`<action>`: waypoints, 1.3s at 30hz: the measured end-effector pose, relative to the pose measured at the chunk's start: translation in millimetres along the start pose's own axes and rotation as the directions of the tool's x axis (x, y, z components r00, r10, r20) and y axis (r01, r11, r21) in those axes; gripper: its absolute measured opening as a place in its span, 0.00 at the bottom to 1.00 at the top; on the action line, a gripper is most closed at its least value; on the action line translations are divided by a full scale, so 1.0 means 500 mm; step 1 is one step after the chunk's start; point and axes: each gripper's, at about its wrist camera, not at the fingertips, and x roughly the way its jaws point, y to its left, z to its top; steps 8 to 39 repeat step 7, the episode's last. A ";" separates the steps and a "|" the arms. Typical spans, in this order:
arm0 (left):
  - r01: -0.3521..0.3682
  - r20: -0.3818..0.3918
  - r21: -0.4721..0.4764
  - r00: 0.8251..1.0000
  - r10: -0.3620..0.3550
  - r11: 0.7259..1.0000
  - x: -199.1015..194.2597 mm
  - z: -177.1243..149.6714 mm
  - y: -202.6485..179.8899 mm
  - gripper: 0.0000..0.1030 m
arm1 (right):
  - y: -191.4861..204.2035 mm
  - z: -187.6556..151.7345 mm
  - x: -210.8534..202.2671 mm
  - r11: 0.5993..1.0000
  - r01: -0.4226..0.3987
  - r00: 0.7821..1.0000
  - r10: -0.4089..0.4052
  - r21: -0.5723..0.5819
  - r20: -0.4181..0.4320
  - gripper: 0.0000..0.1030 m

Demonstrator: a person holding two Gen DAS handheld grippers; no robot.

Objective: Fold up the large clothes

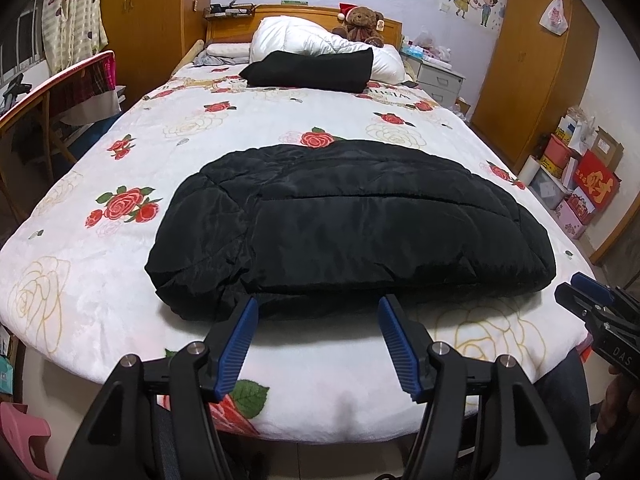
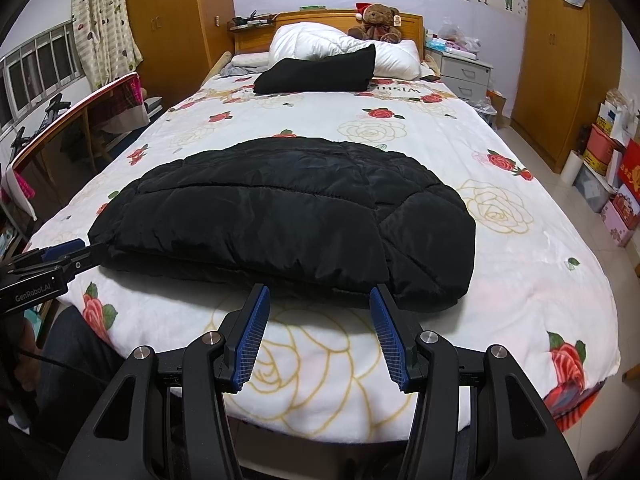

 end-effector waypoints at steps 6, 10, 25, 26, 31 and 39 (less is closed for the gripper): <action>-0.015 0.009 -0.001 1.000 0.015 1.000 0.000 -0.001 -0.001 0.67 | -0.001 -0.002 0.000 1.000 0.001 1.000 -0.001 0.001 0.001 0.51; -0.015 0.009 -0.001 1.000 0.015 1.000 0.000 -0.002 -0.001 0.67 | -0.001 -0.001 0.000 1.000 0.001 1.000 -0.001 0.001 0.000 0.51; -0.015 0.009 -0.001 1.000 0.015 1.000 0.000 -0.002 -0.001 0.67 | -0.001 -0.001 0.000 1.000 0.001 1.000 -0.001 0.001 0.000 0.51; -0.015 0.009 -0.001 1.000 0.015 1.000 0.000 -0.002 -0.001 0.67 | -0.001 -0.001 0.000 1.000 0.001 1.000 -0.001 0.001 0.000 0.51; -0.015 0.009 -0.001 1.000 0.015 1.000 0.000 -0.002 -0.001 0.67 | -0.001 -0.001 0.000 1.000 0.001 1.000 -0.001 0.001 0.000 0.51; -0.015 0.009 -0.001 1.000 0.015 1.000 0.000 -0.002 -0.001 0.67 | -0.001 -0.001 0.000 1.000 0.001 1.000 -0.001 0.001 0.000 0.51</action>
